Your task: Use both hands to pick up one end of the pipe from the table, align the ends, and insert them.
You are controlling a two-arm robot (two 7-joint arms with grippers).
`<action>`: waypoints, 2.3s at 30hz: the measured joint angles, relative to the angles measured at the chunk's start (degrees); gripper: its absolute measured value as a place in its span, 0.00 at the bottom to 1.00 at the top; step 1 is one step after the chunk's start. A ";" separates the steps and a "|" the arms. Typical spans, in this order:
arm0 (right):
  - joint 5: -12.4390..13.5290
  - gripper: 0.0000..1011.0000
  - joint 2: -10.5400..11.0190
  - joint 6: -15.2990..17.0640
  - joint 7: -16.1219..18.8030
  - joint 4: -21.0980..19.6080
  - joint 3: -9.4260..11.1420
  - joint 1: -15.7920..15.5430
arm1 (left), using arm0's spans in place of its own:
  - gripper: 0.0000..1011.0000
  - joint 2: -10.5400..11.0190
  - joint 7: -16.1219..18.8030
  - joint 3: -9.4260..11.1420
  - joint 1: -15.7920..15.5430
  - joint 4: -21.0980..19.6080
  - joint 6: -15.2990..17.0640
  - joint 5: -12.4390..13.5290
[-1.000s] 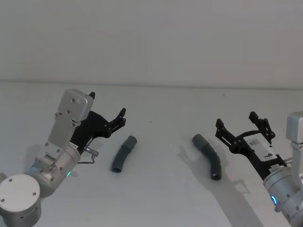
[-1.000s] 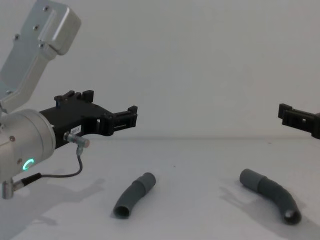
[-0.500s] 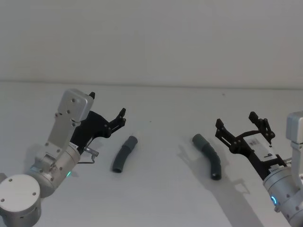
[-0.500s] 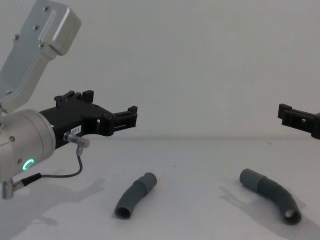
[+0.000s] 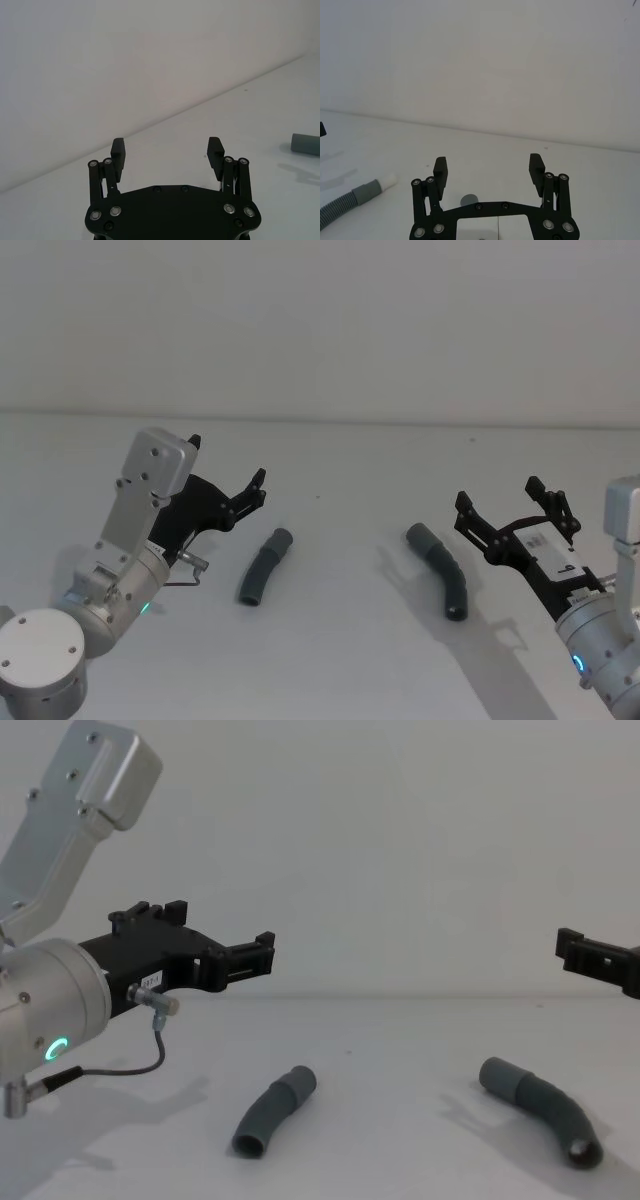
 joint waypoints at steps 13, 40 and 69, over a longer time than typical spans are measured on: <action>0.00 0.99 0.00 0.00 0.01 0.00 0.00 0.00 | 0.99 0.47 -2.81 0.04 -0.97 0.26 1.38 -1.09; 0.00 0.99 0.00 0.00 0.00 0.00 0.00 0.00 | 0.99 3.01 -17.20 1.87 -9.08 1.88 22.57 -7.99; 0.00 0.99 0.00 0.00 0.00 0.00 0.00 0.00 | 0.99 0.22 -22.93 7.95 -21.05 10.32 41.91 -6.03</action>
